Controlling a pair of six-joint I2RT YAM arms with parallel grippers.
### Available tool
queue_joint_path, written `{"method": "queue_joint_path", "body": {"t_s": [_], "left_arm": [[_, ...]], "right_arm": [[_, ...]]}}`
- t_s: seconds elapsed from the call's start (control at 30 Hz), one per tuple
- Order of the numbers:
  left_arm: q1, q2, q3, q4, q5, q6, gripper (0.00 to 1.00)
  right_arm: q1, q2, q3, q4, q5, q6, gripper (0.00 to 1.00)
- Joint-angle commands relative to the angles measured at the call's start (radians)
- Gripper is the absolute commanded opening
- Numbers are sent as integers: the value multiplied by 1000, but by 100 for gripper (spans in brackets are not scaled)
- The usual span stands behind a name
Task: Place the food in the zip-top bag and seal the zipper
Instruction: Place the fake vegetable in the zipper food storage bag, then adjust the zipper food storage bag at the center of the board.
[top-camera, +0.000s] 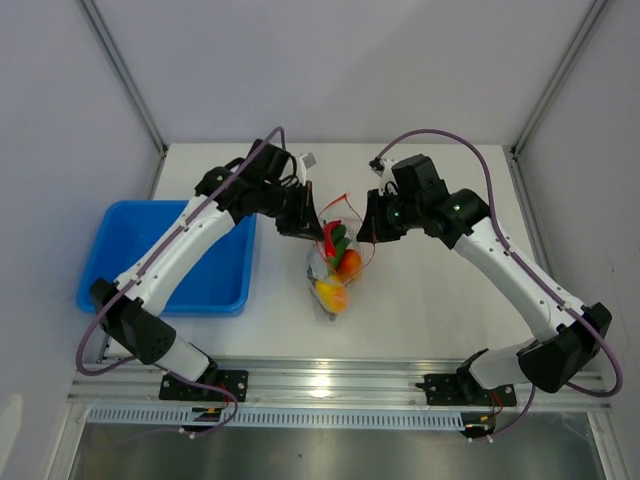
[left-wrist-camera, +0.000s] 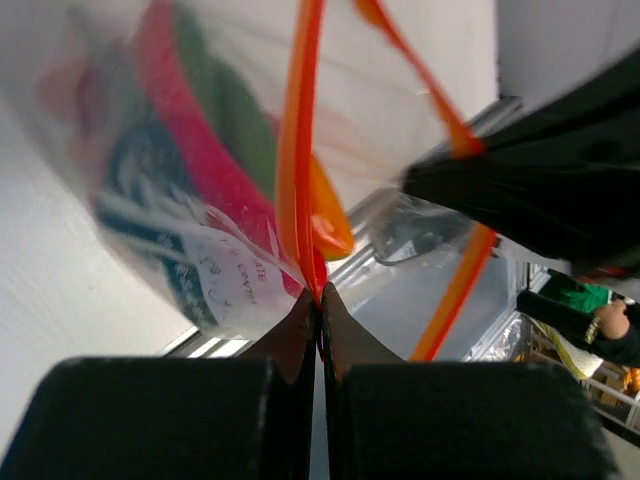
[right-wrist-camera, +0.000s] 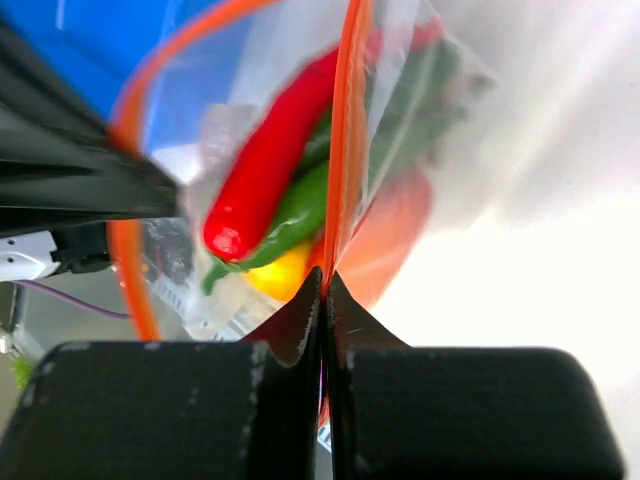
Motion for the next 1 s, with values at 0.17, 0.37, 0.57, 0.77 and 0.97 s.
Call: {"method": "queue_joint_path", "body": {"t_s": [0.17, 0.37, 0.57, 0.77, 0.97], "left_arm": [[-18, -15, 96, 16, 186, -7, 0], [-35, -15, -143, 41, -12, 13, 1], [-41, -61, -90, 110, 58, 10, 1], [-41, -58, -73, 116, 75, 5, 0], [-40, -32, -171, 168, 74, 54, 1]], "right_arm": [[-3, -82, 73, -34, -12, -13, 0], [-3, -64, -53, 38, -33, 19, 0], [0, -55, -5, 14, -21, 22, 0], [3, -59, -16, 27, -41, 59, 0], [9, -38, -73, 55, -55, 94, 0]]}}
